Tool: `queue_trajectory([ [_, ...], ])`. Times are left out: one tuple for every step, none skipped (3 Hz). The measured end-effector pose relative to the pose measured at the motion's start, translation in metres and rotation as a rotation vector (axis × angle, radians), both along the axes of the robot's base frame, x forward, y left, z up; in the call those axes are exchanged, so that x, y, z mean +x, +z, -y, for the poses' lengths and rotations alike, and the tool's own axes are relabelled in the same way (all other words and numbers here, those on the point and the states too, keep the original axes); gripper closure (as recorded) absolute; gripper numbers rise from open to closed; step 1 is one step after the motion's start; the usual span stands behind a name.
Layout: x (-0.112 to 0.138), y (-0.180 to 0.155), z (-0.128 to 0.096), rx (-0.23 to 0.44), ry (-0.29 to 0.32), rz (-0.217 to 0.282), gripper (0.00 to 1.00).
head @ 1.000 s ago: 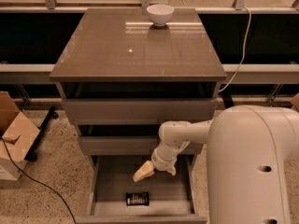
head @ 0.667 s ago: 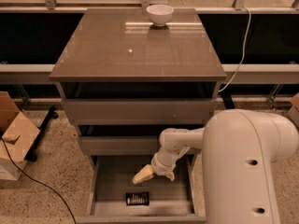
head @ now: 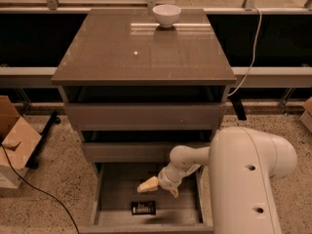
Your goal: Pick rxbar chocolate from bottom drawer and place on counter
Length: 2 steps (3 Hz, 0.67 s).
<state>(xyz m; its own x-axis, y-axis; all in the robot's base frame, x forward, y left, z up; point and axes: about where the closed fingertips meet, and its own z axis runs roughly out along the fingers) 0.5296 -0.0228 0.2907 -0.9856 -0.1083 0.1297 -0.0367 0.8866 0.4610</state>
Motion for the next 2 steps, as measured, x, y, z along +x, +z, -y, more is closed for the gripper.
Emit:
queue_trajectory([
  [0.0,-0.002,-0.001,0.0,-0.004,0.001,0.0],
  [0.004,-0.019,-0.015,0.001,-0.037,0.013,0.0],
])
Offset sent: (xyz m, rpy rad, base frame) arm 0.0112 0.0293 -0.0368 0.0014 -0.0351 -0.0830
